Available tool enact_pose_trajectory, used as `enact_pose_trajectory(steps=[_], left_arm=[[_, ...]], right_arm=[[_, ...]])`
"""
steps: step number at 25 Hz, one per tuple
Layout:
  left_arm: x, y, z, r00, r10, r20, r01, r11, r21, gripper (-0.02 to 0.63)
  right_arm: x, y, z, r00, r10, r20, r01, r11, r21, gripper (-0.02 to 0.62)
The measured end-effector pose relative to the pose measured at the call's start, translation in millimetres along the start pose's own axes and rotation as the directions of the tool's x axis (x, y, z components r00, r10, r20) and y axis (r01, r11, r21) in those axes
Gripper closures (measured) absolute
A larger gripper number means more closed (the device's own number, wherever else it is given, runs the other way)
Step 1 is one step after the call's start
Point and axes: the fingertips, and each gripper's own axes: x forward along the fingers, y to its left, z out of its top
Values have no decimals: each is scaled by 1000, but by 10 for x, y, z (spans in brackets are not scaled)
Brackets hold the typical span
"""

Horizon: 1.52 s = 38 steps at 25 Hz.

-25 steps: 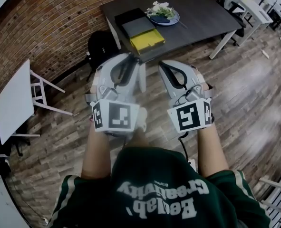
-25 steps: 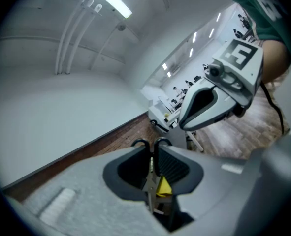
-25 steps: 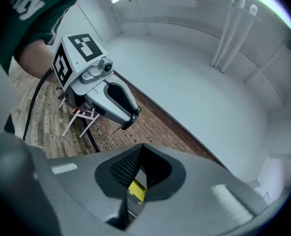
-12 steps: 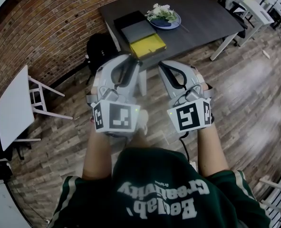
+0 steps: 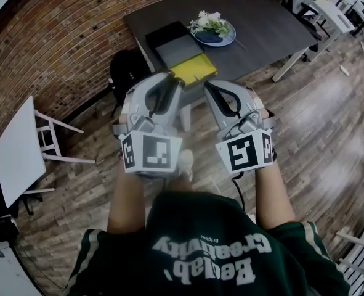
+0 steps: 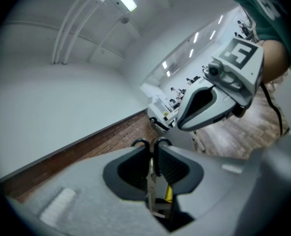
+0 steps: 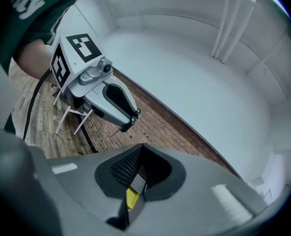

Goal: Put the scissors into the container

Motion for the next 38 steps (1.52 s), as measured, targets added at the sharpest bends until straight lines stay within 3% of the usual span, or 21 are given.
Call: enact_pose_trajectory(steps=[19,38], left_arm=[[872,607,-534,999,-50,-4,50,998,-30,529],[1612,1143,-770,995,-88,45,88,996,-7,529]], right_arm=[[1056,-381,-303,999,9,-48,-8,1000,22,589],[1848,-823,-490,996,-35,-80,36,999,14,589]])
